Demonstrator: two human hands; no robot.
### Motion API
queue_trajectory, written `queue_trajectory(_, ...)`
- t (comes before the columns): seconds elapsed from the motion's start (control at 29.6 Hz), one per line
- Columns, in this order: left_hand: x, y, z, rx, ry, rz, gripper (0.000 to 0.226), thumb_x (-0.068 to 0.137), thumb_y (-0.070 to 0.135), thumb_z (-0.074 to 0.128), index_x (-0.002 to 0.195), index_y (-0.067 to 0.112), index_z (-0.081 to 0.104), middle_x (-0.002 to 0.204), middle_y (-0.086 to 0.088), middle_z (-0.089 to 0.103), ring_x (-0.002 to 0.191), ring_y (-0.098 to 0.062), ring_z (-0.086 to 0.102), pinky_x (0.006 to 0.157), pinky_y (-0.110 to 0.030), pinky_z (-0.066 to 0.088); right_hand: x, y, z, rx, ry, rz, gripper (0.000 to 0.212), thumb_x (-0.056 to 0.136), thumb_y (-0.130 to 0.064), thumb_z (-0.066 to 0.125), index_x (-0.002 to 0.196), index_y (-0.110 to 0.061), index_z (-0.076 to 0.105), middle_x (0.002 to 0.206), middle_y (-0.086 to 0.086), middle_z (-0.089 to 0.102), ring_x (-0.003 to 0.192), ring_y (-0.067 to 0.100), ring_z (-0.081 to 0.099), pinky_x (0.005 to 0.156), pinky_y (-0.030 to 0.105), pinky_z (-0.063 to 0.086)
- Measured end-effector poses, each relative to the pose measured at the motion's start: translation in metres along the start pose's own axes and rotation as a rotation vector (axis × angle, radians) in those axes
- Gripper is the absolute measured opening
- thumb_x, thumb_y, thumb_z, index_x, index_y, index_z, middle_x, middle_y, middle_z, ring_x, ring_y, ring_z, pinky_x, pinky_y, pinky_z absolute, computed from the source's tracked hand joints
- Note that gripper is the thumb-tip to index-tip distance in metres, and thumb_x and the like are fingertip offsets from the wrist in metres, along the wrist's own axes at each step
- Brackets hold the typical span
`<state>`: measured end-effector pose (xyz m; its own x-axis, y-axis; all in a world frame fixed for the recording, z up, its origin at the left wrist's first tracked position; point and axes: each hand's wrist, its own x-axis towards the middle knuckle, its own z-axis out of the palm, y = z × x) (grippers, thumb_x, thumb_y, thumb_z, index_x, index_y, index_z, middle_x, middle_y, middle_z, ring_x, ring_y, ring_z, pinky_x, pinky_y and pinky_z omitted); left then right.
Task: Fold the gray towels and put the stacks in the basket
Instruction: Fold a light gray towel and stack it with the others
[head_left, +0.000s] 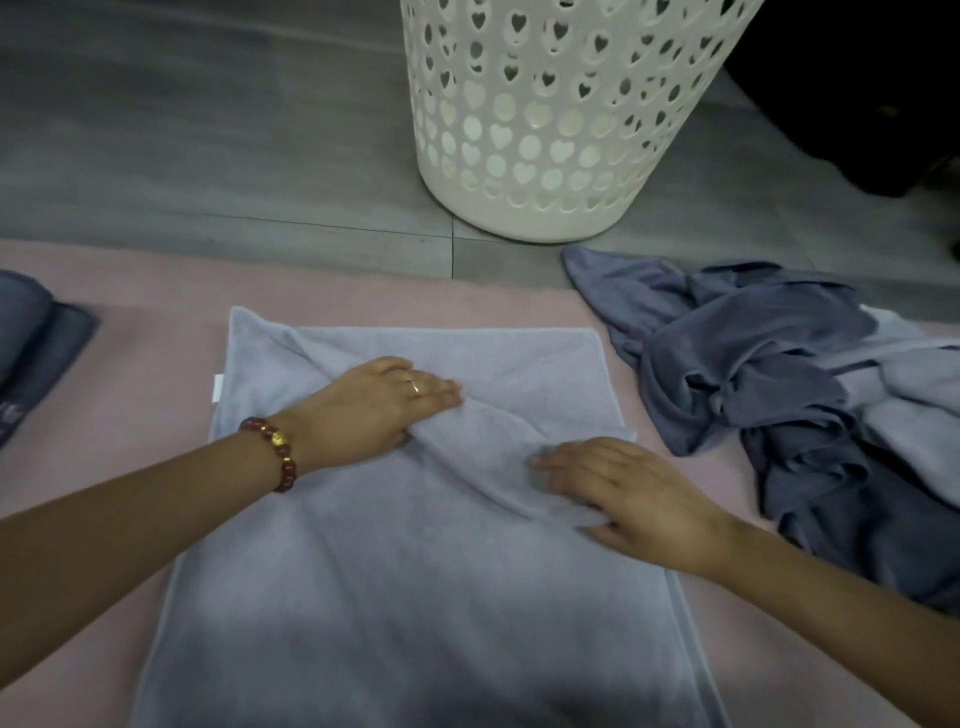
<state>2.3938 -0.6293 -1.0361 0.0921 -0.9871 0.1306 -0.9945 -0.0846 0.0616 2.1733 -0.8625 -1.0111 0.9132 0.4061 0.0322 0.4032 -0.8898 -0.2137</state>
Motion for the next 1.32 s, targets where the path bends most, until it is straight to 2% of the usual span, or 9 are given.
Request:
queue_trajectory(0.17,-0.010,0.006,-0.007,-0.145,0.036,-0.017,0.056,0.075,0.024,0.039,0.130,0.025,0.047,0.131,0.005,0.058,0.112,-0.009,0.056,0.093,-0.025,0.041,-0.010,-0.003,-0.008,0.351,0.171,0.281,0.017,0.084,-0.024,0.061,0.099,-0.030,0.066,0.111,-0.013,0.067,0.108,0.006,0.060,0.093,0.023,0.045)
queue_trajectory(0.34,-0.012,0.012,-0.044,-0.654,0.055,-0.226,0.019,0.083,0.044,0.039,0.080,0.031,0.052,0.068,0.008,0.061,0.061,-0.006,0.055,0.059,-0.028,0.044,0.005,-0.006,-0.050,1.153,0.607,0.726,0.009,0.085,-0.017,0.061,0.091,-0.014,0.067,0.082,-0.003,0.073,0.073,0.010,0.069,0.060,0.020,0.053)
queue_trajectory(0.47,-0.018,-0.015,-0.054,-0.638,-0.157,-0.339,0.024,0.076,0.046,0.056,0.077,0.024,0.065,0.072,0.011,0.065,0.064,-0.002,0.060,0.063,-0.025,0.048,0.033,0.031,-0.047,0.955,0.662,0.981,0.015,0.096,-0.019,0.051,0.105,-0.014,0.061,0.094,-0.005,0.065,0.083,0.012,0.062,0.065,0.020,0.049)
queue_trajectory(0.74,-0.045,-0.058,-0.048,-0.117,-0.150,-0.324,0.041,0.062,0.065,0.042,0.073,0.031,0.062,0.089,0.017,0.053,0.093,-0.007,0.044,0.081,-0.027,0.026,0.085,0.096,-0.035,0.758,0.240,0.997,0.014,0.090,-0.018,0.055,0.100,-0.011,0.063,0.096,0.006,0.061,0.089,0.021,0.056,0.078,0.031,0.045)
queue_trajectory(0.85,-0.042,-0.038,-0.058,-0.389,-0.058,-0.238,0.035,0.072,0.050,0.048,0.066,0.018,0.061,0.083,0.012,0.059,0.088,-0.008,0.053,0.079,-0.029,0.035,0.084,0.097,-0.046,0.752,0.072,0.893,0.013,0.085,-0.008,0.050,0.072,-0.010,0.051,0.074,0.013,0.043,0.072,0.023,0.038,0.065,0.033,0.032)
queue_trajectory(0.95,-0.041,-0.014,-0.069,-0.827,-0.390,-0.359,0.042,0.079,0.056,0.047,0.069,0.016,0.054,0.064,0.003,0.051,0.062,-0.007,0.049,0.061,-0.032,0.042,0.063,0.090,-0.052,0.734,-0.284,0.890,0.010,0.066,-0.017,0.057,0.065,-0.009,0.052,0.071,0.010,0.046,0.069,0.022,0.039,0.064,0.037,0.034)
queue_trajectory(1.05,-0.048,-0.016,-0.056,-0.767,-0.403,-0.476,0.059,0.071,0.074,0.044,0.077,0.017,0.059,0.072,0.006,0.063,0.068,-0.012,0.060,0.066,-0.024,0.048,0.050,0.079,-0.055,0.513,-0.712,0.856,0.026,0.066,-0.036,0.063,0.079,-0.013,0.063,0.081,-0.002,0.060,0.075,0.012,0.055,0.070,0.031,0.047)
queue_trajectory(1.22,-0.050,-0.060,-0.027,-0.168,-0.046,-0.770,0.053,0.084,0.043,0.062,0.131,0.021,0.050,0.138,-0.005,0.045,0.129,-0.028,0.038,0.104,-0.039,0.028,0.086,0.083,-0.039,0.495,0.105,0.946,0.027,0.092,-0.033,0.053,0.112,-0.016,0.053,0.111,0.001,0.057,0.092,0.019,0.056,0.074,0.025,0.043)
queue_trajectory(1.32,-0.042,-0.068,-0.022,-0.165,-0.136,-0.930,0.048,0.082,0.043,0.065,0.122,0.022,0.051,0.123,-0.007,0.048,0.122,-0.028,0.039,0.095,-0.038,0.023,0.105,0.102,-0.018,0.363,0.084,0.951,0.044,0.092,-0.025,0.057,0.133,-0.013,0.045,0.139,0.010,0.041,0.118,0.027,0.049,0.100,0.031,0.037)
